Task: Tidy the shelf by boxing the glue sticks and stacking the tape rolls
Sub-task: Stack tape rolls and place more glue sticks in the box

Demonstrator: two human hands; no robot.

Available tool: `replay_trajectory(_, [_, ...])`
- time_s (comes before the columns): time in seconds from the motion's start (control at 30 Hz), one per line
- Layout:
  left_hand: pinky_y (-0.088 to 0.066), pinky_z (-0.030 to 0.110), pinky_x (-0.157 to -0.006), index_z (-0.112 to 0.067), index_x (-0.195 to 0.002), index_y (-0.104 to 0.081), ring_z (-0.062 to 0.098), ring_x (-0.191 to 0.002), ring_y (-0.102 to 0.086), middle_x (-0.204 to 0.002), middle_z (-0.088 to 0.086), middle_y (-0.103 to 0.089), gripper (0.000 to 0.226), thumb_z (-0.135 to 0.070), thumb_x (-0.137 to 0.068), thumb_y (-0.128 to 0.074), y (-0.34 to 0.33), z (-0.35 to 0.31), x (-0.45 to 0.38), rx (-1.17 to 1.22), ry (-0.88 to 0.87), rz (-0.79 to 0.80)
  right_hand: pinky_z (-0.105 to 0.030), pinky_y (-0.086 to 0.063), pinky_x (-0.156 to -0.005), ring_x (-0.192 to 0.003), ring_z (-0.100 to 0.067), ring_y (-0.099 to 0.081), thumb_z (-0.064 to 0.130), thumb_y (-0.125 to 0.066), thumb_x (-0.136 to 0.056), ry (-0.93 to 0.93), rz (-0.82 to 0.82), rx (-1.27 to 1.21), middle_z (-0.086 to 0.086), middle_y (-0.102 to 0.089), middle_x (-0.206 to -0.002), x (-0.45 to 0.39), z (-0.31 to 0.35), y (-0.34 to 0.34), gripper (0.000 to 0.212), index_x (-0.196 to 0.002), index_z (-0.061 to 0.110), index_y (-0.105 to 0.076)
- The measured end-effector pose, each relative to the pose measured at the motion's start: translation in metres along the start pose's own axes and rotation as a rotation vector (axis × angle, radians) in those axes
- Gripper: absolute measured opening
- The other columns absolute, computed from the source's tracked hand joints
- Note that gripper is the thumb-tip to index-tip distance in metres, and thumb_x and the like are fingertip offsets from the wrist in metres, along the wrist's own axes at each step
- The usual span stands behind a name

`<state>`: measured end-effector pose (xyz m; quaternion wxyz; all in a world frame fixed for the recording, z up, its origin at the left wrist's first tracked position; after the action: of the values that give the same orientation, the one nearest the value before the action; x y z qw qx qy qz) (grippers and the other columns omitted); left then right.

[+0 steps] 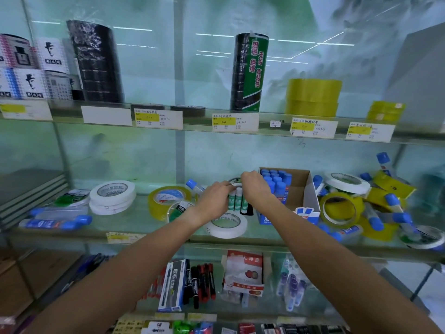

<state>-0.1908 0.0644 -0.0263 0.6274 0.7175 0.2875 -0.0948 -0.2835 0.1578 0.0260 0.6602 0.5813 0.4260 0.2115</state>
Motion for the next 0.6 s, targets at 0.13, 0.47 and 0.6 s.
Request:
replay_trajectory(0.13, [-0.049,0.046,-0.087,-0.014,-0.123,-0.062,0.031,-0.103,-0.057,-0.117,0.008,-0.061,0.053,0.006,-0.076,-0.046,-0.0026,0.0015,0.0004,0.001,-0.014,-0.013,-0.036,-0.050,-0.082,-0.109,-0.033,-0.060,-0.010,-0.050,-0.088,-0.025,-0.006,-0.032,-0.020,-0.057,-0.119,-0.0028,-0.0005,-0.0005,0.028,-0.113,0.000,-0.055])
replay_trajectory(0.47, [-0.048,0.046,-0.089,-0.015,-0.129,-0.058,0.032,-0.107,-0.056,-0.123,0.008,-0.060,0.055,0.005,-0.079,-0.046,-0.0036,0.0045,0.0025,0.000,-0.030,-0.014,-0.037,-0.049,-0.081,-0.106,-0.034,-0.060,-0.008,-0.047,-0.089,-0.075,-0.052,-0.047,-0.020,-0.058,-0.116,0.0035,0.0010,-0.0058,0.025,-0.111,0.000,-0.055])
replay_trajectory(0.6, [-0.049,0.045,-0.087,-0.016,-0.127,-0.058,0.032,-0.107,-0.057,-0.124,0.007,-0.060,0.055,0.004,-0.077,-0.048,0.0003,0.0031,0.0038,-0.028,-0.024,0.018,-0.037,-0.050,-0.084,-0.110,-0.034,-0.060,-0.007,-0.046,-0.090,-0.058,-0.029,-0.008,-0.020,-0.058,-0.119,0.0055,0.0035,-0.0033,0.027,-0.113,0.001,-0.056])
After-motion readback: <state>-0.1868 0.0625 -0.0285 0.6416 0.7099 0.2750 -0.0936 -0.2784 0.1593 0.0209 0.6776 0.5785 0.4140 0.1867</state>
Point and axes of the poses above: each hand's wrist, its own x-axis away from the middle knuckle, its own y-axis out of the back of the hand, z = x × y, the point moved 1 cm from there along -x, towards the middle knuckle
